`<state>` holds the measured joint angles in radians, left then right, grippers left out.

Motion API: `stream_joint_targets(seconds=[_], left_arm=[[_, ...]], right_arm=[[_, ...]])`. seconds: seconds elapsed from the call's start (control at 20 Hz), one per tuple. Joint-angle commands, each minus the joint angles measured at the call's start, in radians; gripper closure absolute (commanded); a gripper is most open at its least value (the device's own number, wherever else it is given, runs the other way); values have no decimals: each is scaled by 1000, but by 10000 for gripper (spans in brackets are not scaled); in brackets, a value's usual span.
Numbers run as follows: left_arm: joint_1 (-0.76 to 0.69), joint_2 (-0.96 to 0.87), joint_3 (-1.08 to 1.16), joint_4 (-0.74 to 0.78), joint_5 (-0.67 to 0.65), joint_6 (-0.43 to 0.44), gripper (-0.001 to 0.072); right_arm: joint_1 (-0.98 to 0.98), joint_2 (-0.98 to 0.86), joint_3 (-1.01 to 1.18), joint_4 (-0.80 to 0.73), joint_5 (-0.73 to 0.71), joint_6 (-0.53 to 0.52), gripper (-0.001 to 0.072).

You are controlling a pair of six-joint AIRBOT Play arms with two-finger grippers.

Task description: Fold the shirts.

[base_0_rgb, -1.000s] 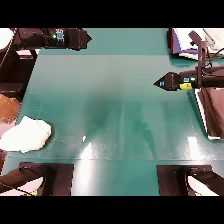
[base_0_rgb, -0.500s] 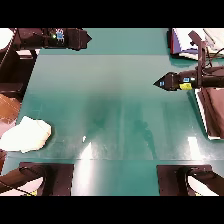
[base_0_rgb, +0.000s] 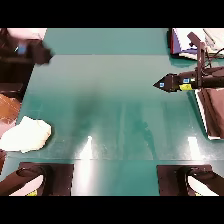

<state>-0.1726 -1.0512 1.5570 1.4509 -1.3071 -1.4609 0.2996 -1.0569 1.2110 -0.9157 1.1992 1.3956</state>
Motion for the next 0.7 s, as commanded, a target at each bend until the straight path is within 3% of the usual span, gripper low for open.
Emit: stream_joint_targets(seconds=[0.0, 0.05, 0.1, 0.15, 0.35, 0.5, 0.6, 0.65], left_arm=[[111, 92, -191, 258, -267, -27, 678], [146, 105, -278, 260, -272, -29, 498], [172, 106, -363, 260, -259, -39, 146], [190, 106, -443, 261, -226, -60, 23], [237, 106, -735, 269, -24, -98, 41], [240, 106, -848, 282, 36, -146, 48], [240, 107, -853, 281, 25, -166, 474], [240, 107, -848, 281, 21, -166, 557]], right_arm=[[0, -1, 1, 0, -13, 0, 691], [0, -1, 1, 0, -18, 0, 691], [0, -1, 1, 0, -21, 0, 690], [0, -1, 1, 0, -19, 0, 690], [0, -1, 1, 0, -19, 0, 691], [0, -1, 1, 0, -22, 0, 691], [0, -1, 1, 0, -22, 0, 691], [0, -1, 1, 0, -23, 0, 691]])
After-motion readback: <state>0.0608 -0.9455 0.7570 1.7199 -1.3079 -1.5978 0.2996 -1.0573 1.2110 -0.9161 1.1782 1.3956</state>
